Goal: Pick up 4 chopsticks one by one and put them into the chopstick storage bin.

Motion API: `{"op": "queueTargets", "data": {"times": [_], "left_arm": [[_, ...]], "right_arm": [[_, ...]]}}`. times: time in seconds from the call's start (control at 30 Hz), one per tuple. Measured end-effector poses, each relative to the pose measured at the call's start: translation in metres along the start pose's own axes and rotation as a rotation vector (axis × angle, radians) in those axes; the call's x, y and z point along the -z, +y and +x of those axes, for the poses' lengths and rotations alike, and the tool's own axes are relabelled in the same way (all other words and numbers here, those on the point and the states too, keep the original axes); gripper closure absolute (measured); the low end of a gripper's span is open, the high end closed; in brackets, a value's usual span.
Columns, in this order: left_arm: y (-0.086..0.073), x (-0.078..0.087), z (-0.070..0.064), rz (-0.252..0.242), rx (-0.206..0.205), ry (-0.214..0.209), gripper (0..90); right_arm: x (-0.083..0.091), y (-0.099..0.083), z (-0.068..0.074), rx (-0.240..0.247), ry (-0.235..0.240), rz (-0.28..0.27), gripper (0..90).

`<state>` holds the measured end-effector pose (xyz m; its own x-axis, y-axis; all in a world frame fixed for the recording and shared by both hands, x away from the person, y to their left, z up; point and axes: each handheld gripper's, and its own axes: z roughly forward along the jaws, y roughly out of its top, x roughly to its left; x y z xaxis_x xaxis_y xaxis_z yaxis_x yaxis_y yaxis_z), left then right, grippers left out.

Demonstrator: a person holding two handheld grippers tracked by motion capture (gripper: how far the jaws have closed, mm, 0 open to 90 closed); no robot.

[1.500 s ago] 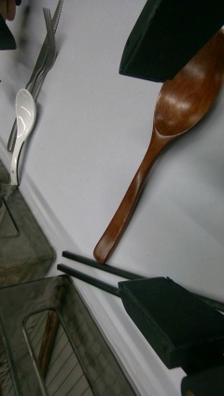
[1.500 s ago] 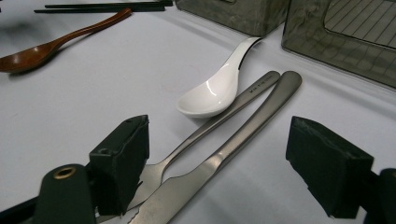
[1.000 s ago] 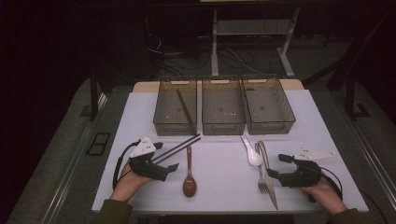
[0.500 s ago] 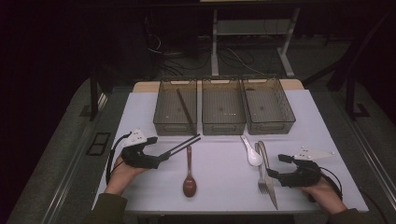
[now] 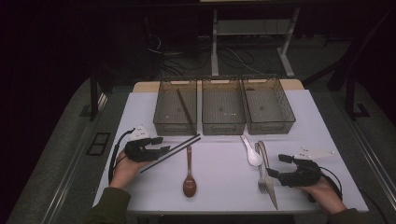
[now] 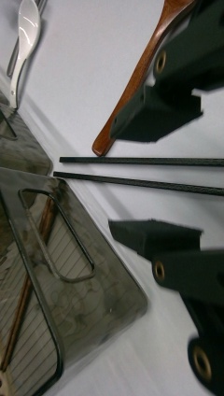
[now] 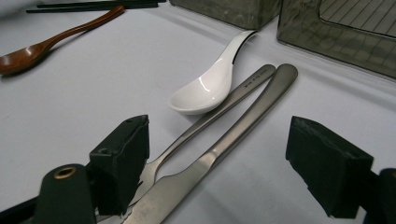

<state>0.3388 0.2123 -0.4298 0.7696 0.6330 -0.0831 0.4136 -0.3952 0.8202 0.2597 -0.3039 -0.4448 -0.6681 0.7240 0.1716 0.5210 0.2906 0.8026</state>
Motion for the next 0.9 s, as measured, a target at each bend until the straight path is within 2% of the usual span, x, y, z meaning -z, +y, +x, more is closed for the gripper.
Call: {"op": "queueTargets", "data": {"times": [0.23,0.47,0.6,0.67,0.9], "left_arm": [[-0.001,-0.018,0.004,0.068,0.007,-0.023,65.3],[-0.002,-0.027,0.007,0.109,0.002,-0.033,74.9],[-0.004,-0.029,0.006,0.124,-0.006,-0.037,78.2],[-0.004,-0.029,0.007,0.141,-0.025,-0.042,79.6],[-0.005,-0.030,0.007,0.155,-0.040,-0.036,82.8]], "right_arm": [[0.000,0.000,-0.001,-0.004,-0.003,0.002,21.2],[0.000,0.000,0.000,0.002,-0.003,0.004,21.3],[0.000,0.000,0.000,0.004,-0.004,0.003,21.4],[0.000,0.000,0.000,0.006,-0.005,0.004,21.4],[0.000,0.000,0.000,0.008,-0.006,0.003,21.5]]}}
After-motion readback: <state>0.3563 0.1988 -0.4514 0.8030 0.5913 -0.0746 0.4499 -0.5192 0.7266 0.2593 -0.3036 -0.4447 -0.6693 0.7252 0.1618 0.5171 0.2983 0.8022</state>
